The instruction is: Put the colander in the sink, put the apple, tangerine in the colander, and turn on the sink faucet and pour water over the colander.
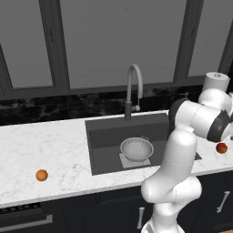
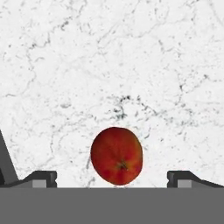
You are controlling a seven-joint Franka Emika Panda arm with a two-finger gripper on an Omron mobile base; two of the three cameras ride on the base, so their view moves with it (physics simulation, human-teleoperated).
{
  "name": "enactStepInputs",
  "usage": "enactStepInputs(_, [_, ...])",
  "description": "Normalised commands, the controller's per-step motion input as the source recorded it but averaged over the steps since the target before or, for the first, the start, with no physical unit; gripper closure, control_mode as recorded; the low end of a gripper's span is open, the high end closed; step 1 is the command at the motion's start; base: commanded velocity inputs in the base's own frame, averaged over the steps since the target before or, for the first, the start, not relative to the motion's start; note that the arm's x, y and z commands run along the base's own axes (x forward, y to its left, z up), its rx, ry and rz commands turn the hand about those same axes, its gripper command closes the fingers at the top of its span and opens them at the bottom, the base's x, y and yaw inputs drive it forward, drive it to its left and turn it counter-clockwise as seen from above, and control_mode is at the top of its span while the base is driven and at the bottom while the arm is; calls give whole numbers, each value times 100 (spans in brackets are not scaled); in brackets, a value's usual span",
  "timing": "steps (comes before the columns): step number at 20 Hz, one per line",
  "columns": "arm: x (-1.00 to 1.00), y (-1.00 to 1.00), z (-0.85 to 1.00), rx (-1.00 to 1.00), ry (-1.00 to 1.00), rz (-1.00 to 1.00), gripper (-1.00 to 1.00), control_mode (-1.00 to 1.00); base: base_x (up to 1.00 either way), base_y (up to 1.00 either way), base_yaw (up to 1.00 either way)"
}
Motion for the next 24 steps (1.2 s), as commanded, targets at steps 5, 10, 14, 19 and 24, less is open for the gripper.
enactStepInputs(5, [-17, -1, -4, 0, -2, 0, -100, -100, 0, 0, 0])
enactStepInputs(10, [-7, 0, -6, 0, 0, 0, -100, -100, 0, 0, 0])
enactStepInputs(14, [0, 6, -18, 0, 0, 0, -100, -100, 0, 0, 0])
enactStepInputs(19, [0, 10, -22, 0, 4, 0, -100, -100, 0, 0, 0])
enactStepInputs(24, [0, 7, -18, 0, 4, 0, -100, -100, 0, 0, 0])
